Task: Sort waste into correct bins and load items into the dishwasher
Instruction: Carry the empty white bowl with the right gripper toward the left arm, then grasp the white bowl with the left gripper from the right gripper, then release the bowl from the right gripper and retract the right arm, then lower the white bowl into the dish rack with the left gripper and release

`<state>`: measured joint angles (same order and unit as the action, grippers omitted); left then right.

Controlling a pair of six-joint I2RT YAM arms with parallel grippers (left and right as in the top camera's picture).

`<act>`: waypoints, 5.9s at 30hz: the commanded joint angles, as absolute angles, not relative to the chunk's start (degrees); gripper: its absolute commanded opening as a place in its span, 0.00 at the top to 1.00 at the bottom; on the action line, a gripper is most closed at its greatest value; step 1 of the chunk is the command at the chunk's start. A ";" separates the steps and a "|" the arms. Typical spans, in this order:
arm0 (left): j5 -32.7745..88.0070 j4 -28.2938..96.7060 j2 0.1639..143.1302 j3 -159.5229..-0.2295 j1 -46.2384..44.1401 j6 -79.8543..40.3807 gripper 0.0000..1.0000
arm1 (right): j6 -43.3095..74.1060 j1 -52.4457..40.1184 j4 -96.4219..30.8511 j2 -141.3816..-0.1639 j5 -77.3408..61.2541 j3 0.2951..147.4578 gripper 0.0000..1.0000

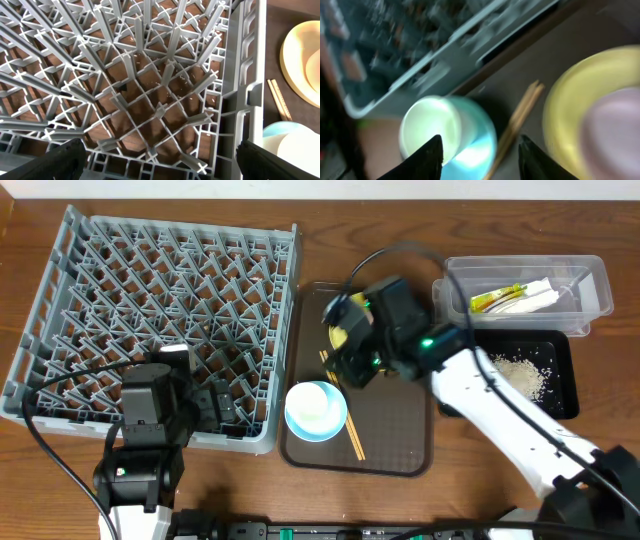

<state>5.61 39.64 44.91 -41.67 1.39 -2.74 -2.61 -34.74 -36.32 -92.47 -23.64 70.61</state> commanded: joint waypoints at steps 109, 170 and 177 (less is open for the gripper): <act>77.34 -40.01 64.66 -42.87 -4.43 -47.68 0.35 | 26.11 -25.54 -19.75 -92.29 -70.35 79.46 0.99; 10.85 40.12 71.57 -55.46 13.43 -16.08 0.72 | 2.46 -6.81 -63.75 -87.66 -19.09 87.31 0.76; 10.81 42.83 74.96 -55.46 13.43 -16.10 0.72 | 2.46 -6.81 -64.12 -87.66 -19.05 87.31 0.76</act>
<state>12.01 41.01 74.61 -54.52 13.30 -16.62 3.38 -7.35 -63.92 -88.09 -19.44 86.32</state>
